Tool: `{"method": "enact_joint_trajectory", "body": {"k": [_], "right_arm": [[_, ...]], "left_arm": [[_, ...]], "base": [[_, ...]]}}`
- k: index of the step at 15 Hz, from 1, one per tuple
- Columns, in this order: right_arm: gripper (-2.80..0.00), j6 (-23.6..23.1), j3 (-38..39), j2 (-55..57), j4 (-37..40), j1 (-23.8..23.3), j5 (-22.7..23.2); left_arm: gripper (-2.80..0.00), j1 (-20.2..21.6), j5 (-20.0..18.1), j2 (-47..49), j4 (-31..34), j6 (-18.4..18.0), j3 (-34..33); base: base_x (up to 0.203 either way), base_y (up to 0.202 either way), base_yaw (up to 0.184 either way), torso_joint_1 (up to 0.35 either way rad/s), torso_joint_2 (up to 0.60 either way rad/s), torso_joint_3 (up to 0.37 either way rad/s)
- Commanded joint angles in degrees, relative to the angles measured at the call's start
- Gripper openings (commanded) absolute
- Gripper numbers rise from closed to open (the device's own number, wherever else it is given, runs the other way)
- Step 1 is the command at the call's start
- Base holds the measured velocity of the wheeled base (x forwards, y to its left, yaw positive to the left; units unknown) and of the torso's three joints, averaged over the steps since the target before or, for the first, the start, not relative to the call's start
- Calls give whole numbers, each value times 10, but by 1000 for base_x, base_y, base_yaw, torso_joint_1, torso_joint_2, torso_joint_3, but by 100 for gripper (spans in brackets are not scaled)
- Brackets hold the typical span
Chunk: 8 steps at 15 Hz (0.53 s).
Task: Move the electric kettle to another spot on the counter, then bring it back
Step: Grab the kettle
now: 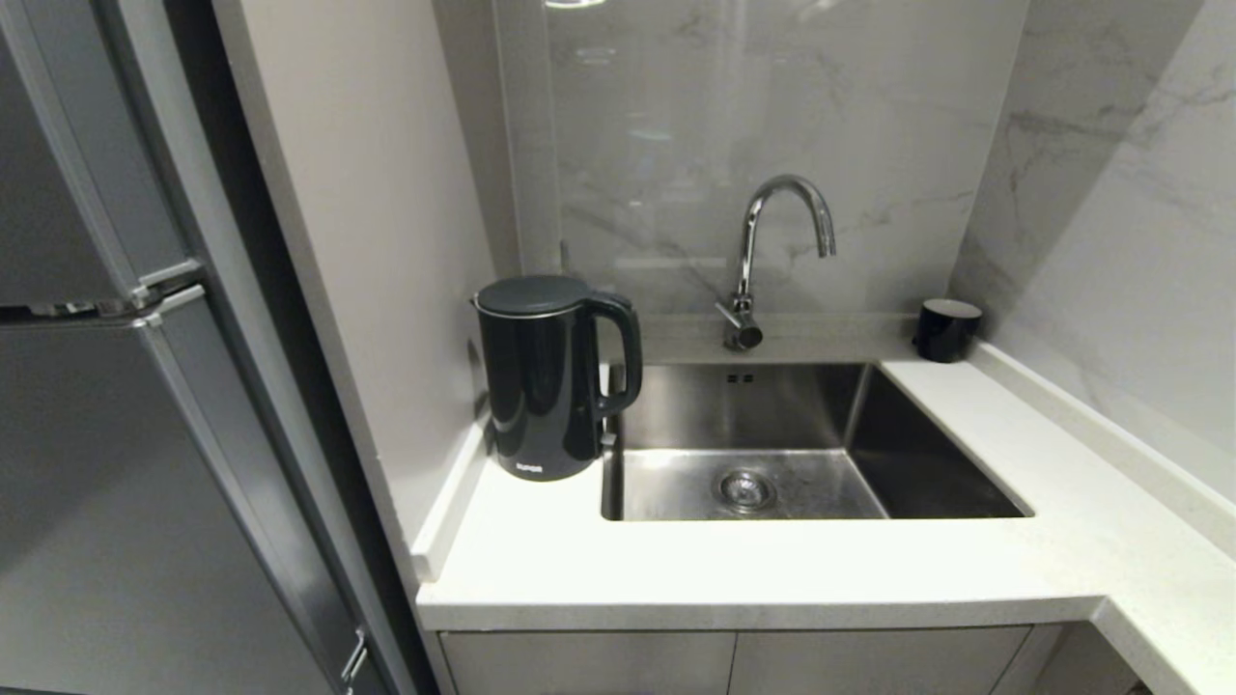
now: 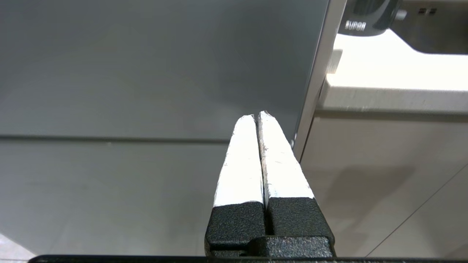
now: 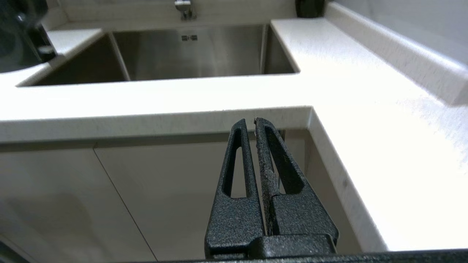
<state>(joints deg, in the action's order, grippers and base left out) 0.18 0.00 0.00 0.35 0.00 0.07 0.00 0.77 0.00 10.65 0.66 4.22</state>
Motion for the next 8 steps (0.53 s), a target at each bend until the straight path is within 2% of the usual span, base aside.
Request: {"method": "enact_joint_trajectory", "body": {"k": [1, 5, 8], "right_arm": [[-280, 0, 0, 1, 0, 0, 0], [-280, 0, 0, 1, 0, 0, 0], [-280, 0, 0, 1, 0, 0, 0]], "left_arm": [[-280, 0, 0, 0, 1, 0, 0], [-280, 1, 0, 0, 1, 0, 0], [-280, 1, 0, 0, 1, 0, 0]], "base": [[0, 0, 0, 193, -578, -388], [0, 0, 0, 198, -603, -394], [0, 0, 0, 172, -453, -287]]}}
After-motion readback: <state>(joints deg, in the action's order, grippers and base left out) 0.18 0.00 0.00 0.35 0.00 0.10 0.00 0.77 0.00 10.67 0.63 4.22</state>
